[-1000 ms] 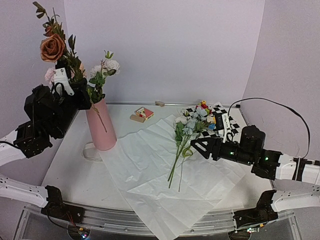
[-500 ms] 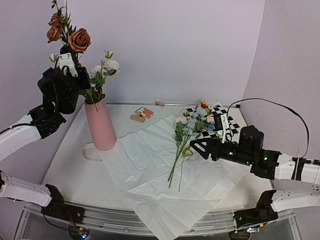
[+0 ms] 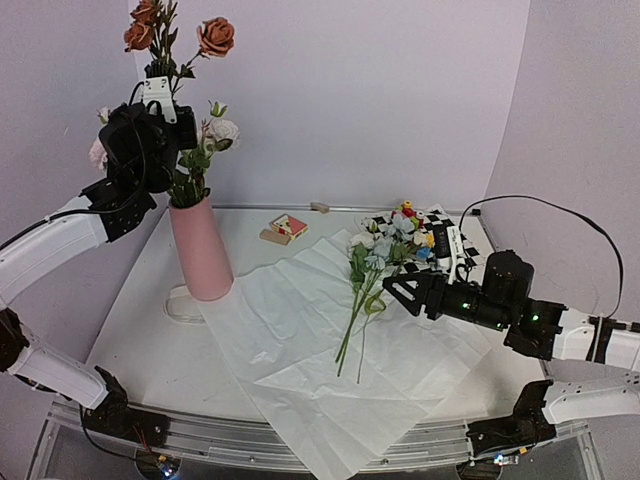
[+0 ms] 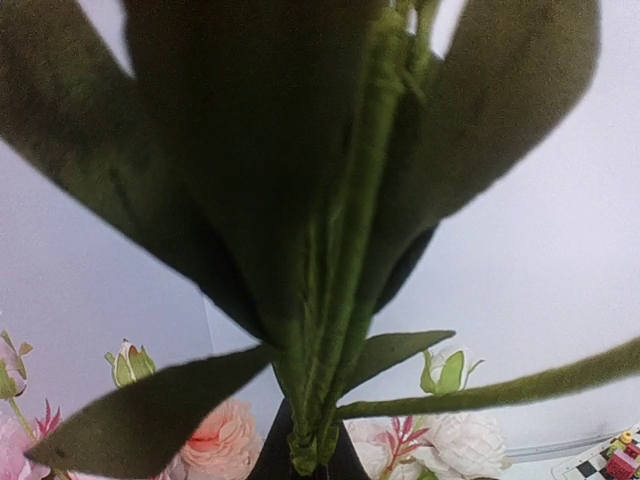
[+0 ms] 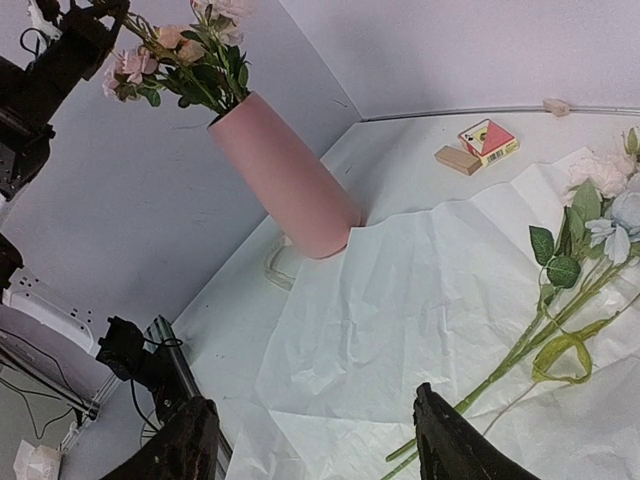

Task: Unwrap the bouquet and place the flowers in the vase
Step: Insert the fake flower into the vase.

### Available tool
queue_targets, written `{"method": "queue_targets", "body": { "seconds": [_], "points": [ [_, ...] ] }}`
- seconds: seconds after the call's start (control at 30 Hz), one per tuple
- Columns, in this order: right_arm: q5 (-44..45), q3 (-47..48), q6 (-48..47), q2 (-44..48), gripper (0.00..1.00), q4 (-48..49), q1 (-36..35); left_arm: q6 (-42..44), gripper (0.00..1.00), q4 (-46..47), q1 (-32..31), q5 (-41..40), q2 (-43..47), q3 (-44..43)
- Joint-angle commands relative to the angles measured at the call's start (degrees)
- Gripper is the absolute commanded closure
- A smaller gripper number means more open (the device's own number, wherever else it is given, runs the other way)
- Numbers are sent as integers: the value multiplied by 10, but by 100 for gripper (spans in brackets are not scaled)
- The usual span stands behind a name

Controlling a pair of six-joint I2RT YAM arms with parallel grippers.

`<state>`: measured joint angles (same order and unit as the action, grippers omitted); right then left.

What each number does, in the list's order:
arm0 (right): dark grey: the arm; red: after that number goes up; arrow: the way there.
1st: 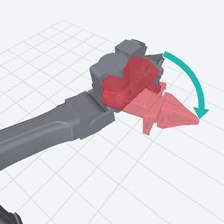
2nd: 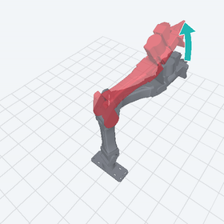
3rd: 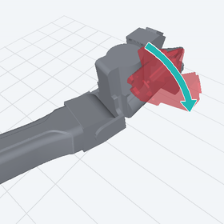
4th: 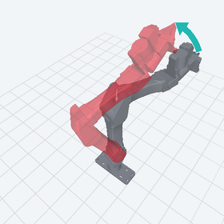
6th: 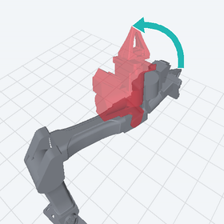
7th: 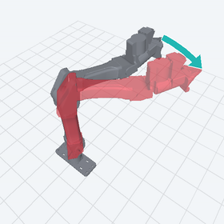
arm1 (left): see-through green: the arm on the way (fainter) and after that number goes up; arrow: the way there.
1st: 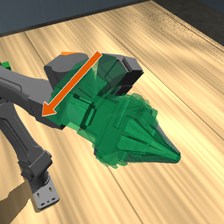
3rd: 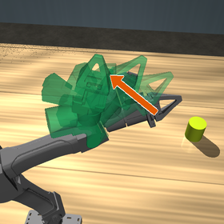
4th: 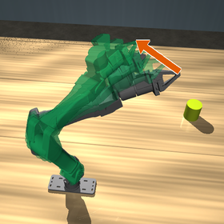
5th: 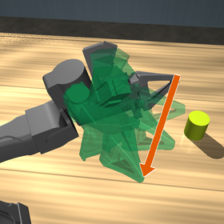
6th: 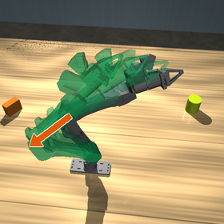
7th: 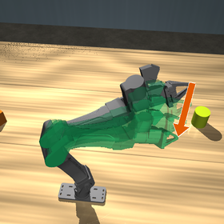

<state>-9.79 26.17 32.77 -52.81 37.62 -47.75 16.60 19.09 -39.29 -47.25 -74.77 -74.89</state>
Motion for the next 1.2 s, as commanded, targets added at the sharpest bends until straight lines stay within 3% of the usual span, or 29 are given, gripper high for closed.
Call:
{"method": "queue_targets", "body": {
  "seconds": [0.0, 0.5, 0.67, 0.8, 0.87, 1.03, 1.17],
  "points": [
    [5, 0, -8, 8, 32, 25, 1, -8, 100, 25, 28, 9, 3, 10],
    [11, -3, -4, 29, 32, 22, 2, -204, 100, 31, 49, -6, 2, 205],
    [15, -6, -9, 35, 32, 15, 2, -228, 99, 27, 49, -1, 5, 242],
    [18, -5, -13, 36, 33, 12, 2, -245, 70, 18, 49, 19, 17, 258],
    [19, -4, -15, 35, 32, 11, 1, -255, 62, 5, 49, 26, 29, 263],
    [17, -2, -16, 27, 32, 11, 2, -303, 45, -92, 49, 47, 43, 240],
    [14, 3, -15, 15, 32, 11, 2, -349, 38, -195, 49, 74, 39, 210]
  ]
}}
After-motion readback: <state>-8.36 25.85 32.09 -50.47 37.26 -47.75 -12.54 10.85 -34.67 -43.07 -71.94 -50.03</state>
